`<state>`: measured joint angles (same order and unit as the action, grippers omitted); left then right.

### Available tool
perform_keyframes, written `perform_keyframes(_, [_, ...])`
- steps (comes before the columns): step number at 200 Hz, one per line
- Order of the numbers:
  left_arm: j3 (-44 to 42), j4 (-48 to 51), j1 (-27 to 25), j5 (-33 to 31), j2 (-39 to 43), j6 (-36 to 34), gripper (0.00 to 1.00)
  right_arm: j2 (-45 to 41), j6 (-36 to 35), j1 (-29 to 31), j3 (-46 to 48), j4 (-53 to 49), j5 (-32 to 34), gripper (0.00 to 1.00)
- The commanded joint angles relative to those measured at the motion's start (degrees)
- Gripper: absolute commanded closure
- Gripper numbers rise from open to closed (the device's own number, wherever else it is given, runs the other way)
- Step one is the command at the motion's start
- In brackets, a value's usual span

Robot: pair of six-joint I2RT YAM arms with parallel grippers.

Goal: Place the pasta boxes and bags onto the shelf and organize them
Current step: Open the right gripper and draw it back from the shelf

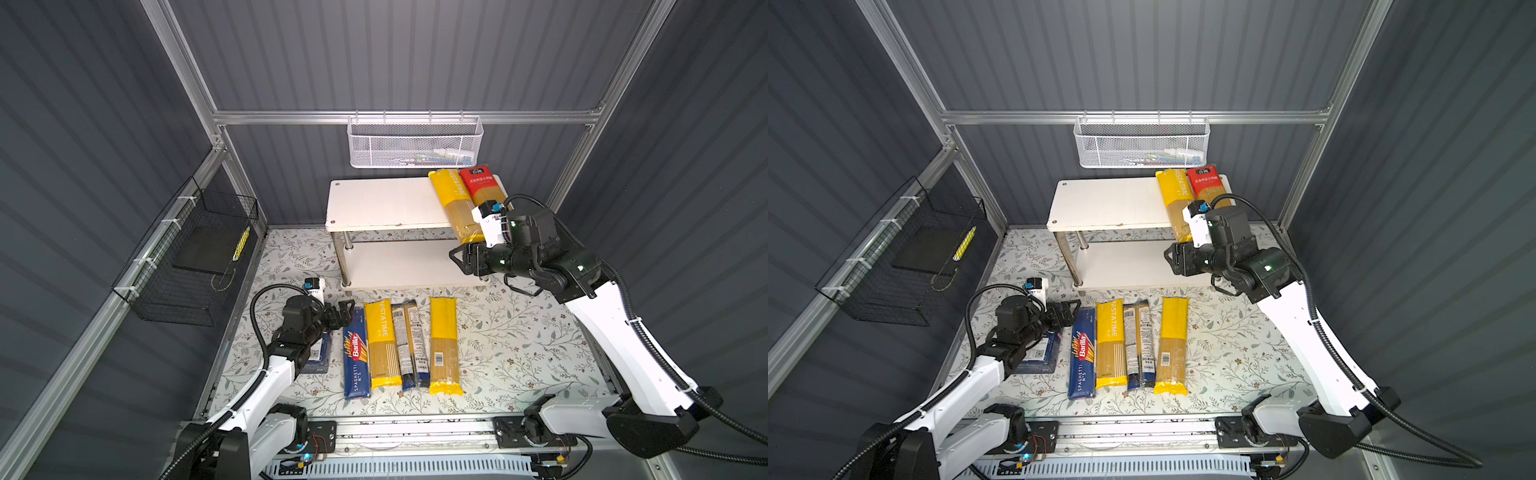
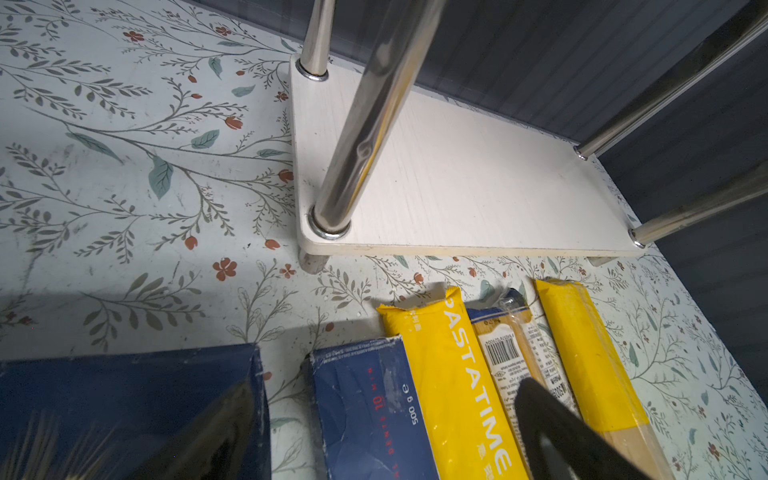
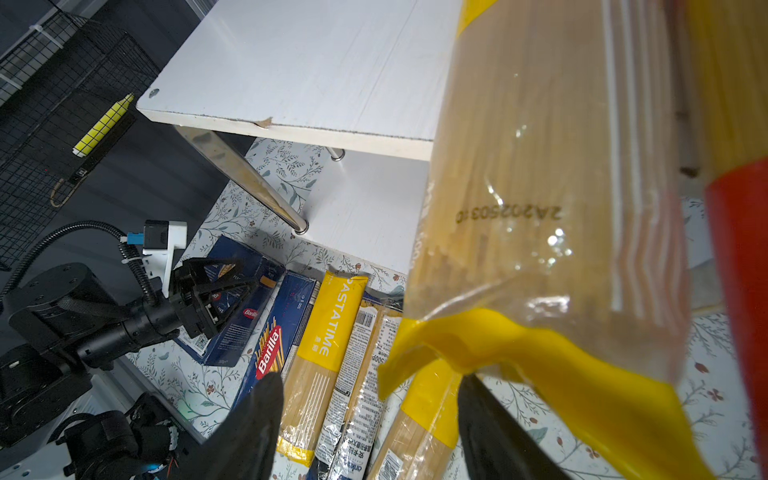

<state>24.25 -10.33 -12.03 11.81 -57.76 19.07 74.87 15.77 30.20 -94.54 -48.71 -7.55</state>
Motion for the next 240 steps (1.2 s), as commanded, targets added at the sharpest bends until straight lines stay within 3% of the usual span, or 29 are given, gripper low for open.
perform_keyframes(1, [-0.35,0.22,-0.36,0.26,0.58,-0.96,0.01,1.06,-1.0,0.42,-2.03,1.68,-0.33,0.32])
perform_keyframes(240, [-0.43,0.13,-0.36,0.37,0.56,-0.96,0.01,8.96,-2.54,1.66,-9.52,2.37,-2.88,0.29])
